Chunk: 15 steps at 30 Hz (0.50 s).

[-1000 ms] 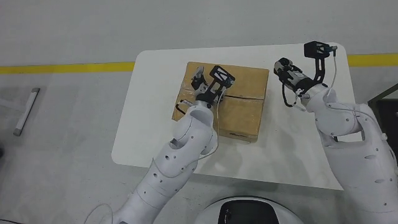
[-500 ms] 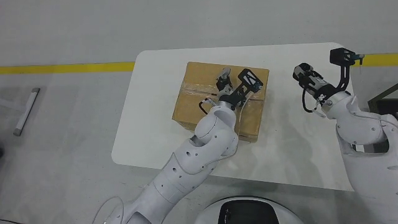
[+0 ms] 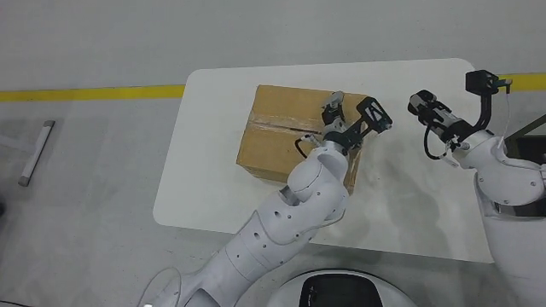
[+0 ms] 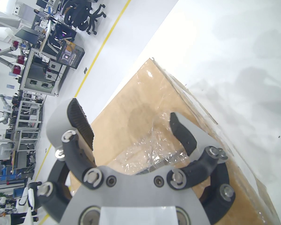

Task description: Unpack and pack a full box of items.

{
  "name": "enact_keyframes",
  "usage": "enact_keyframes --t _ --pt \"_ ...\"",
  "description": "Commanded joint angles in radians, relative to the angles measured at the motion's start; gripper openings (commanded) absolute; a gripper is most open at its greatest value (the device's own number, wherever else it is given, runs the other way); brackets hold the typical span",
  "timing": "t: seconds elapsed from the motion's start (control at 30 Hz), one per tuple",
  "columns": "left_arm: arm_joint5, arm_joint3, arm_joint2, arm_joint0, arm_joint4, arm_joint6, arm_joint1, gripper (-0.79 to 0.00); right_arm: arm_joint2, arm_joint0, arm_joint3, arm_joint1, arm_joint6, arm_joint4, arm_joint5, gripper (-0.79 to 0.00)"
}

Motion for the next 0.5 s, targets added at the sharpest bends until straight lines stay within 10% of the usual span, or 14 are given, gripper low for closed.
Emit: enact_keyframes --t 0.0,0.47 --pt "0.009 -0.032 -0.032 0.019 0.016 -0.011 0.006 0.000 -0.002 0.004 -0.003 0.001 0.006 0.019 -0.007 -0.785" --pt "-0.085 -0.499 -0.553 0.412 0.133 -0.049 0.120 0.000 -0.218 0.119 0.071 -0.008 0.016 0.073 -0.069 -0.785"
